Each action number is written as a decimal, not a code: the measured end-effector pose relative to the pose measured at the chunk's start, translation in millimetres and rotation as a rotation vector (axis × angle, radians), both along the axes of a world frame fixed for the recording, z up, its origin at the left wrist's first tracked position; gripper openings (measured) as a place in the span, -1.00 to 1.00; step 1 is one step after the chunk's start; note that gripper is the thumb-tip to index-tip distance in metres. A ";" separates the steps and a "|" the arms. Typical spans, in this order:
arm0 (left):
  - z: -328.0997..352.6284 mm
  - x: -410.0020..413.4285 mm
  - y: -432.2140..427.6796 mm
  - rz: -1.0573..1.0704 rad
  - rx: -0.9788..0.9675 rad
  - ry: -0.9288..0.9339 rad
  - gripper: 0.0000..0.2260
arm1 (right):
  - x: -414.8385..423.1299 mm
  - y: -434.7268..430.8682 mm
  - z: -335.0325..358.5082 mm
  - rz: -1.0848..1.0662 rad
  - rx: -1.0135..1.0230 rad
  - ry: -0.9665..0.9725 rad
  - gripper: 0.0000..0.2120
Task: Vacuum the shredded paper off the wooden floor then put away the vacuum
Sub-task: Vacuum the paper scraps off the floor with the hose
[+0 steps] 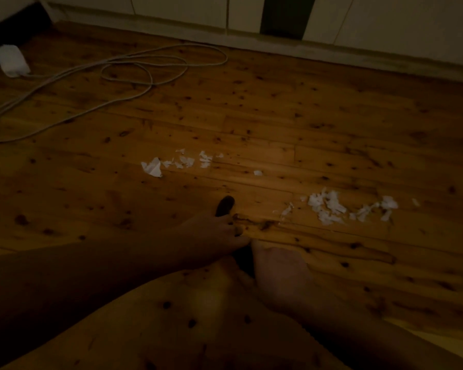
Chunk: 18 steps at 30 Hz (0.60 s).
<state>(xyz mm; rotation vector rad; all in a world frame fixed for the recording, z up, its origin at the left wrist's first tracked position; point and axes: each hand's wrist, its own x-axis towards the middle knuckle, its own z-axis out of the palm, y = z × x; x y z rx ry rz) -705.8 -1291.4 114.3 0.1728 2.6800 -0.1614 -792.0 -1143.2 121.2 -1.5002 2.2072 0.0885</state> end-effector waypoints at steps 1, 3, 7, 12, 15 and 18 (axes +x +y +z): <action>-0.3 -2.8 2.1 0.003 0.006 0.013 -0.59 | -2.5 1.8 1.0 0.007 -0.001 0.016 -0.54; 0.3 -11.1 2.8 0.011 0.024 0.048 -0.59 | -10.1 2.0 4.3 0.017 -0.011 0.062 -0.53; -1.1 -25.0 -2.1 0.030 0.016 0.060 -0.47 | -23.0 -2.6 0.6 -0.006 -0.028 0.085 -0.51; 0.9 -43.8 -0.8 0.052 0.017 0.082 -0.52 | -39.9 -4.3 -7.9 -0.080 -0.066 0.053 -0.54; 4.1 -55.7 1.6 0.053 0.005 0.056 -0.54 | -48.2 -3.1 -12.8 -0.099 -0.073 0.057 -0.51; 4.5 -59.2 3.7 0.065 0.019 0.022 -0.51 | -51.5 -0.4 -17.5 -0.123 -0.097 0.038 -0.48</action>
